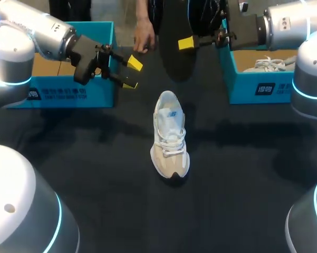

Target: Take the shoe out of the shoebox, open the shoe tongue, remove and reinsert the insole, then place the shoe into the shoebox

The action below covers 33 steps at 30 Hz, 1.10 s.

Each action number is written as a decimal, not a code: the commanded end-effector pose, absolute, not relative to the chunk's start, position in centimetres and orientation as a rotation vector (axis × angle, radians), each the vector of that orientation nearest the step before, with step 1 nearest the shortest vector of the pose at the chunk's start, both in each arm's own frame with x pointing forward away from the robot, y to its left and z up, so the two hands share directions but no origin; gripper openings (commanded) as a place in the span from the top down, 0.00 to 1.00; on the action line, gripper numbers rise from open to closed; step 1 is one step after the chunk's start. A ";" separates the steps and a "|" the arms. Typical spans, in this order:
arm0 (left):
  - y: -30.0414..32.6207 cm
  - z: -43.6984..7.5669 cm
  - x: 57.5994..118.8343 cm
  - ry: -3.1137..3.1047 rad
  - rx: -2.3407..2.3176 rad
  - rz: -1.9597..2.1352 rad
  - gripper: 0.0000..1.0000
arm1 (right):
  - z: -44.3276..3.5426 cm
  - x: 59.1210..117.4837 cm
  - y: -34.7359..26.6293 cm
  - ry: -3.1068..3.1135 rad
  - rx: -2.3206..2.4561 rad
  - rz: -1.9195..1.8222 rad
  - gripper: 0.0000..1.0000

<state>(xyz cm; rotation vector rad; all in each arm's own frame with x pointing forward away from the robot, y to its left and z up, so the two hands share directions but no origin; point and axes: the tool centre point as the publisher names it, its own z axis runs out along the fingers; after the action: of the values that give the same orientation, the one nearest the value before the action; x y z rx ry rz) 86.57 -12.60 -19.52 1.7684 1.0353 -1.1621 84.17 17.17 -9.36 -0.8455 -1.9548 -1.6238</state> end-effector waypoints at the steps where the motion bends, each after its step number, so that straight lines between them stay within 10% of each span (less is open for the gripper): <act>1: -12.6 -19.5 86.7 1.033 1.772 -1.162 0.00 | -9.4 84.3 17.4 -1.956 -0.846 -1.623 1.00; 33: -13.6 -24.2 88.8 1.255 1.729 -1.148 0.00 | -14.1 90.2 17.6 -2.105 -0.553 -1.672 1.00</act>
<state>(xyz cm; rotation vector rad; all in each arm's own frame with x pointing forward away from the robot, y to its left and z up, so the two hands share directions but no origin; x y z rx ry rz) 88.65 -13.07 -23.42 1.7338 1.2514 -1.1417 88.17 16.90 -12.94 -0.6054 -2.1147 -1.7028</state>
